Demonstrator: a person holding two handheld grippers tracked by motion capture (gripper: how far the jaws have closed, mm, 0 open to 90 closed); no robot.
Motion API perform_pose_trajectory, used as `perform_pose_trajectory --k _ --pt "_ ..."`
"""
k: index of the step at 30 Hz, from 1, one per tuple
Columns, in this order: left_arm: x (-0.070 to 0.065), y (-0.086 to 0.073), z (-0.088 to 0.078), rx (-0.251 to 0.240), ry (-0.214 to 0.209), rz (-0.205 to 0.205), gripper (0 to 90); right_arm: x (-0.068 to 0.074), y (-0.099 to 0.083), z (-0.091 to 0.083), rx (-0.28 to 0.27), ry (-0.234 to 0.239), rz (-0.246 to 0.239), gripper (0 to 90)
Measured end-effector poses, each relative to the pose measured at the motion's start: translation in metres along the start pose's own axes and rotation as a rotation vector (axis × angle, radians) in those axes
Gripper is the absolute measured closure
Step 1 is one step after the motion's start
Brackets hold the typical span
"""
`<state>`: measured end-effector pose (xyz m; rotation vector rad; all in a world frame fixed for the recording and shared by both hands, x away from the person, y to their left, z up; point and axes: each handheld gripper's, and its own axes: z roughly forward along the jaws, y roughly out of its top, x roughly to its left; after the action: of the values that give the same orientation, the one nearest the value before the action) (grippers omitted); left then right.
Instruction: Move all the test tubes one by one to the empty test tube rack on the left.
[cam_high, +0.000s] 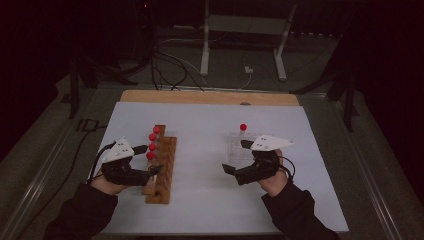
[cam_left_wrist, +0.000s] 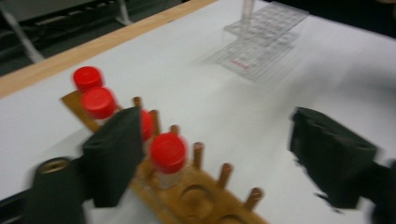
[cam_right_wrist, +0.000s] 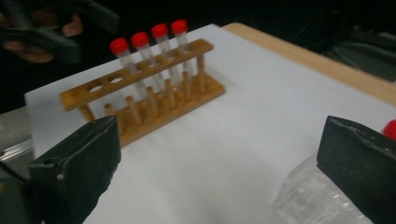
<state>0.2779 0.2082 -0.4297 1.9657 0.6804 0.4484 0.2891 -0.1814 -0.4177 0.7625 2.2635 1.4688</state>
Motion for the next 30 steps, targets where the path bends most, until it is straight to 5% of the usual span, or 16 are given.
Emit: perform_pose_trajectory --k 6,13,22,30 --pt "-0.011 0.008 -0.002 -0.032 -0.087 -0.001 2.6 -0.013 0.006 0.0 -0.051 -0.051 -0.02 0.0" --pt "-0.021 0.011 0.002 -0.052 -0.127 0.011 2.5 -0.031 0.007 0.005 -0.043 -0.11 -0.039 0.0" --pt "-0.027 0.011 0.007 -0.053 -0.146 0.017 2.5 -0.068 -0.009 0.018 0.051 -0.215 0.048 0.0" --pt "-0.026 0.01 0.007 -0.055 -0.149 0.013 2.5 -0.089 -0.027 0.027 0.114 -0.228 0.118 0.0"
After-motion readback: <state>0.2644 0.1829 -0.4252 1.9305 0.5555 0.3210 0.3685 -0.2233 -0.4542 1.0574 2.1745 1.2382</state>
